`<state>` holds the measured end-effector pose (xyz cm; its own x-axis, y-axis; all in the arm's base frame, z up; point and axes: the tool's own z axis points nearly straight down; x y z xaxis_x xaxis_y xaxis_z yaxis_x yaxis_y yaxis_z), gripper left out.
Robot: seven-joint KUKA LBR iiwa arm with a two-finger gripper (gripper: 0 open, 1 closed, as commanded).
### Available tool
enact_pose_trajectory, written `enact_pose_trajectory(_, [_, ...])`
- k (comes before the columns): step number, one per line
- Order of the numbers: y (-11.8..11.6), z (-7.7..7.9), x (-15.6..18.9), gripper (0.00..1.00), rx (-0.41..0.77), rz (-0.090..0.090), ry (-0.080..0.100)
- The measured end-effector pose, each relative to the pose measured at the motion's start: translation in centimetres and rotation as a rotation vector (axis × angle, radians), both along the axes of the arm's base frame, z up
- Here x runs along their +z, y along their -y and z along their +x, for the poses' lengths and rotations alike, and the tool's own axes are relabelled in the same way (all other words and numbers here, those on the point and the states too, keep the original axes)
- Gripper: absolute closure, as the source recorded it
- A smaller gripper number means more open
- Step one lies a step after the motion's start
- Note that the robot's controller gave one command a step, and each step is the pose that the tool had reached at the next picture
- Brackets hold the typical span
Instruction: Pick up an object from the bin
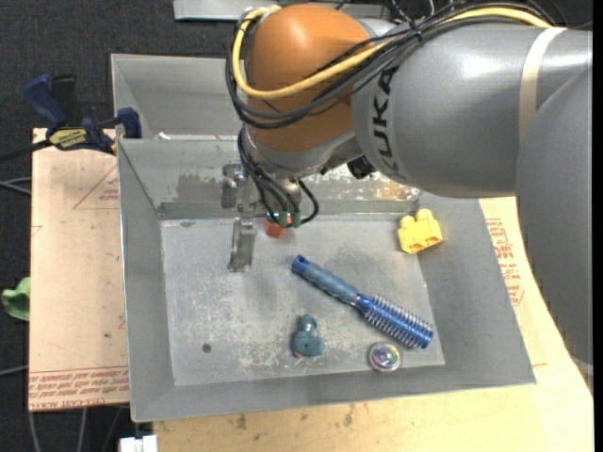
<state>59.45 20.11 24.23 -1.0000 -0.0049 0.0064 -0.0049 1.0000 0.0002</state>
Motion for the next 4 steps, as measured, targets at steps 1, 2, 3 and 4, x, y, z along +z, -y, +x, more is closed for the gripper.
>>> enact_pose_trajectory(1, [6.6, -4.5, -5.5, 0.00, -0.127, -0.003, 0.000])
enact_pose_trajectory(2, [12.2, -11.8, -10.8, 0.00, -0.075, -0.004, -0.005])
enact_pose_trajectory(3, [14.3, -10.7, -17.2, 0.00, 0.118, 0.002, 0.018])
enact_pose_trajectory(4, [14.3, -11.0, -17.2, 1.00, 0.119, 0.002, 0.007])
